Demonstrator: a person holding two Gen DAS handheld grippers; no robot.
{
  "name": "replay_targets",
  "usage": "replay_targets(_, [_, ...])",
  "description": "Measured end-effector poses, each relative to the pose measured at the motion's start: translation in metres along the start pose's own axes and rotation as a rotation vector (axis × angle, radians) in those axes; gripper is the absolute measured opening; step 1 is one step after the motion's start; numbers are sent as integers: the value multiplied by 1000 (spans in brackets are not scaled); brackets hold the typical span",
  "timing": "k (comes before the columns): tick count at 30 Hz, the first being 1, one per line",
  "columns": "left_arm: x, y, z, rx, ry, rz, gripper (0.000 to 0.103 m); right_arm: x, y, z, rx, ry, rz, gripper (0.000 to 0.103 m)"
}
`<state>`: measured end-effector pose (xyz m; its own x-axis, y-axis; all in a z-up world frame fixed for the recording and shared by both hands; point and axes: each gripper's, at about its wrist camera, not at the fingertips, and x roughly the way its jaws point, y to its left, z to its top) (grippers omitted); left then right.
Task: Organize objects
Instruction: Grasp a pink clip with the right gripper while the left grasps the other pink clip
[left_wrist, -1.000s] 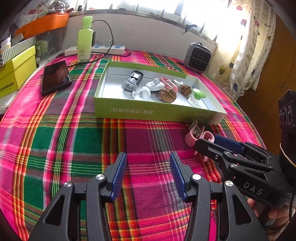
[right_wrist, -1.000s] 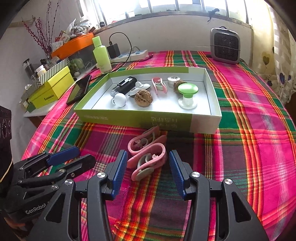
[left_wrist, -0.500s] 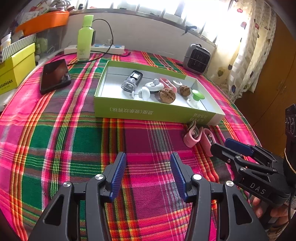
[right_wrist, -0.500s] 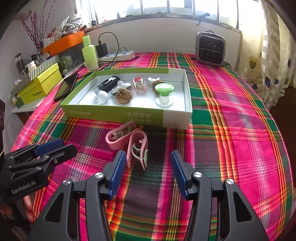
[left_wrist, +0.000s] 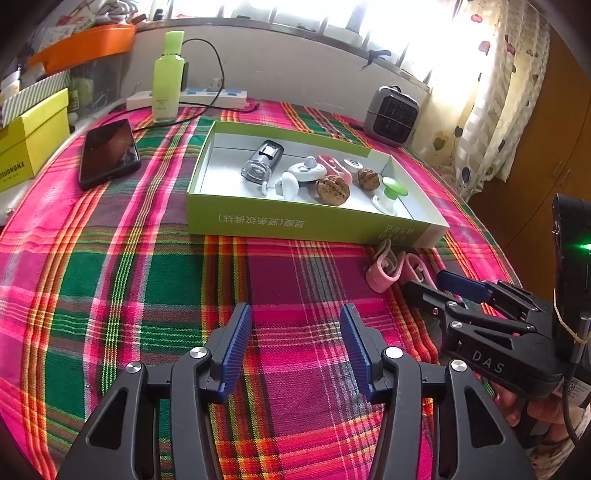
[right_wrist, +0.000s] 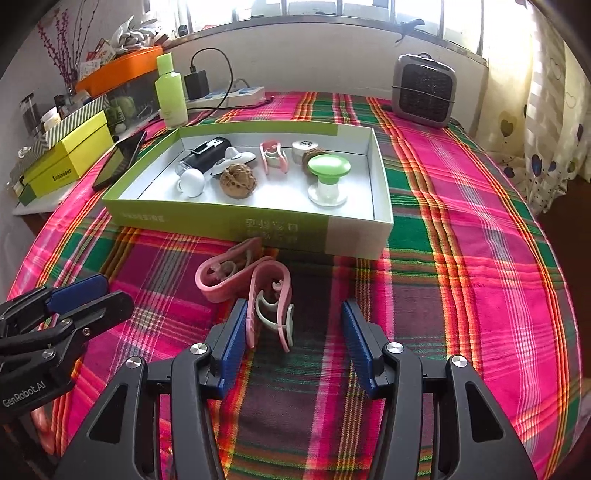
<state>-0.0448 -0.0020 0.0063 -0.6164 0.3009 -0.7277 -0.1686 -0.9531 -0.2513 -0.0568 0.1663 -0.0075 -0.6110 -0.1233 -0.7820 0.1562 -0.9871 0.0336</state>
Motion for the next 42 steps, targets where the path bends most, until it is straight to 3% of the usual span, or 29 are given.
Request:
replay_targets(2, [0, 0, 0, -3, 0, 1, 49, -1, -2, -1, 3, 0, -2, 50])
replay_targets(7, [3, -5, 3, 0, 5, -1, 49, -3, -6, -2, -9, -2, -17, 31])
replay_targets(13, [8, -16, 6, 26, 19, -24, 49, -6, -16, -5, 13, -8, 13, 24])
replay_targets(27, [25, -48, 18, 103, 45, -53, 49, -12, -44, -10, 62, -11, 19, 24])
replay_targets(42, [48, -71, 31, 172, 69, -7, 49, -11, -47, -7, 34, -3, 51, 24])
